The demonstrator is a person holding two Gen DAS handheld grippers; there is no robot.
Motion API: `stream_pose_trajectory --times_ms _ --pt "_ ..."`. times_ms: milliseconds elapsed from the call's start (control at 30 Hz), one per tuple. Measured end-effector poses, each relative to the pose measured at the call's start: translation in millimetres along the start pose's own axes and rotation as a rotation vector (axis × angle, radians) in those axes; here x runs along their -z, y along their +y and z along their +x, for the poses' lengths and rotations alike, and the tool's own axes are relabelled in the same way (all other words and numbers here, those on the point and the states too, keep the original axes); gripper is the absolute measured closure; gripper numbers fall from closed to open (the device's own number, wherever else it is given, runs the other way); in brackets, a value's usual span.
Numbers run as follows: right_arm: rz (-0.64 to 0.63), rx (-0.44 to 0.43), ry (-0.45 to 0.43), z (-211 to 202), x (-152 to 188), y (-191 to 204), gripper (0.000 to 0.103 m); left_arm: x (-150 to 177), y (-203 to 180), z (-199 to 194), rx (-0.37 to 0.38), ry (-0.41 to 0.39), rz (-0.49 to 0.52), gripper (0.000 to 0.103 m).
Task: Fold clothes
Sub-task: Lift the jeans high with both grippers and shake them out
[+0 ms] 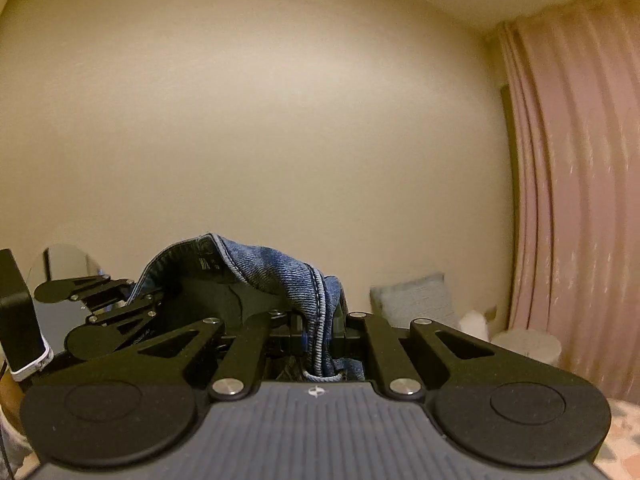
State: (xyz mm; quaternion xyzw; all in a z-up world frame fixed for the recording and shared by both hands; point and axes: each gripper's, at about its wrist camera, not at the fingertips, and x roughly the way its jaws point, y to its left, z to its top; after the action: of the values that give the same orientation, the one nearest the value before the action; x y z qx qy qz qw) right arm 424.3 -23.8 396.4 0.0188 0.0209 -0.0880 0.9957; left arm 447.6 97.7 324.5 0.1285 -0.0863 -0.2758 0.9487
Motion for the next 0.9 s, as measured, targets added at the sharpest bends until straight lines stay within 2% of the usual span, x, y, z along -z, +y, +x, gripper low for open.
stream_pose_trajectory --times_ms 133,267,333,433,533,700,767,833,900 --pt "-0.022 0.023 -0.146 -6.0 -69.6 22.3 0.096 -60.7 37.5 -11.2 -0.037 -0.110 -0.015 0.095" --pt "-0.045 0.028 -0.264 -34.6 -124.3 40.6 0.096 -123.2 66.9 -28.5 -0.072 -0.220 -0.017 0.094" --pt "-0.054 0.032 -0.293 -50.8 -145.7 47.4 0.096 -147.8 79.7 -37.9 -0.065 -0.254 -0.033 0.094" --pt "-0.038 0.043 -0.269 -74.2 -164.2 44.1 0.095 -169.5 86.8 -52.4 -0.041 -0.265 -0.021 0.094" --pt "-0.001 0.064 -0.206 -72.1 -164.3 34.9 0.095 -169.6 82.3 -48.1 0.019 -0.227 -0.023 0.094" --pt "0.136 0.117 -0.103 -80.3 -133.5 -17.5 0.095 -157.9 47.0 -32.5 0.151 -0.172 -0.013 0.094" --pt "0.195 0.160 -0.076 -98.3 -117.2 -42.5 0.095 -154.7 17.9 -28.7 0.238 -0.163 -0.013 0.094" --pt "0.273 0.220 -0.057 -130.4 -101.3 -71.4 0.095 -149.7 -29.1 -9.5 0.319 -0.169 0.000 0.094" --pt "0.349 0.295 -0.045 -163.5 -78.8 -100.3 0.095 -148.6 -71.6 -13.4 0.414 -0.177 0.021 0.094"
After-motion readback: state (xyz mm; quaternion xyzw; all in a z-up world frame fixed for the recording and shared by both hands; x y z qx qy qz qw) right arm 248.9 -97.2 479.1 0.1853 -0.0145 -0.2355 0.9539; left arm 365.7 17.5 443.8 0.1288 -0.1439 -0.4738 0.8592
